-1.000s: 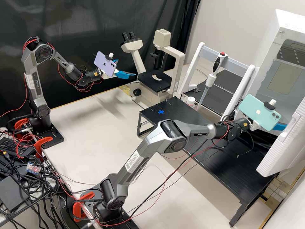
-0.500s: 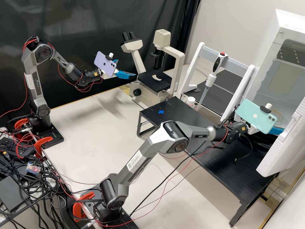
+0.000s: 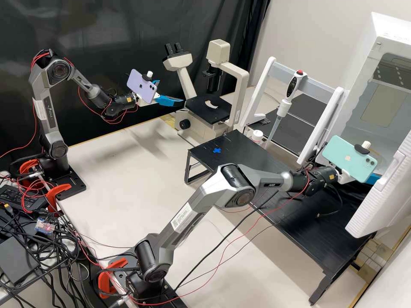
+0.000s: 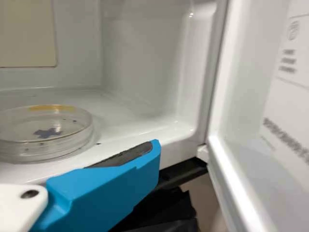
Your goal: Move the petri dish to the microscope
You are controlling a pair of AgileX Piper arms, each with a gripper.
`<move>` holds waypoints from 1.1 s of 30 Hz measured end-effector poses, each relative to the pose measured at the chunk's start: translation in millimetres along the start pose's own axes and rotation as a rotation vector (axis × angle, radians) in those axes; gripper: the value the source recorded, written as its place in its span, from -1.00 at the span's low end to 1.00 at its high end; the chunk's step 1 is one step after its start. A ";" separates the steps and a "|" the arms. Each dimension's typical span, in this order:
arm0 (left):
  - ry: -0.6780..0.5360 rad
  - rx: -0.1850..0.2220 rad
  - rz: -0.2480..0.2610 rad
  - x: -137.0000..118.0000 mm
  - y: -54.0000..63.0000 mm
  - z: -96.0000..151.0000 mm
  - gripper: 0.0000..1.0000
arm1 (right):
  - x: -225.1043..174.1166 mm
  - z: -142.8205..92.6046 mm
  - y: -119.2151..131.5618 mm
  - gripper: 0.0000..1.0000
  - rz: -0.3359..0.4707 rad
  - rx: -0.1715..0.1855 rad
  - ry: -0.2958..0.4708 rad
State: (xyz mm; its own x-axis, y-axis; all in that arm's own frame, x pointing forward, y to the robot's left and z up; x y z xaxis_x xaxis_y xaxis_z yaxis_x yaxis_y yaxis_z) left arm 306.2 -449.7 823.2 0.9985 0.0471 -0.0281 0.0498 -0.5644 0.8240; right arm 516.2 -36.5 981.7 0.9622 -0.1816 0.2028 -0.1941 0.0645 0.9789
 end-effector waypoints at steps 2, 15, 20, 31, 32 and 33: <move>0.000 0.000 0.000 0.0 0.0 0.0 1.00 | 3.6 -3.6 4.1 1.00 0.017 -0.001 0.016; 0.000 0.000 0.000 0.0 0.0 0.0 1.00 | 25.1 -1.7 -10.7 1.00 -0.030 0.024 0.023; 0.000 0.000 0.000 0.0 0.0 0.0 1.00 | 28.7 -2.7 -12.8 1.00 -0.032 0.025 0.036; 0.000 0.000 0.000 0.0 0.0 0.0 1.00 | 32.2 -3.6 -14.0 1.00 -0.043 0.028 0.049; 0.000 0.000 0.000 0.0 0.0 0.0 1.00 | 32.5 -3.5 -14.6 1.00 -0.050 0.028 0.048; 0.000 0.000 0.000 0.0 0.0 0.0 1.00 | 32.6 -4.1 -14.4 1.00 -0.053 0.028 0.050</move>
State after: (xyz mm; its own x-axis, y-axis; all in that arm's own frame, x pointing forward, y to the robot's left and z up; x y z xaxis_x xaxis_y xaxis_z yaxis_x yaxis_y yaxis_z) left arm 306.2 -449.7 823.2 0.9985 0.0471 -0.0281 0.0498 -0.5644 0.8240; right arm 551.2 -39.4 974.1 0.9795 -0.1352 0.1493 -0.1468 0.0285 0.9888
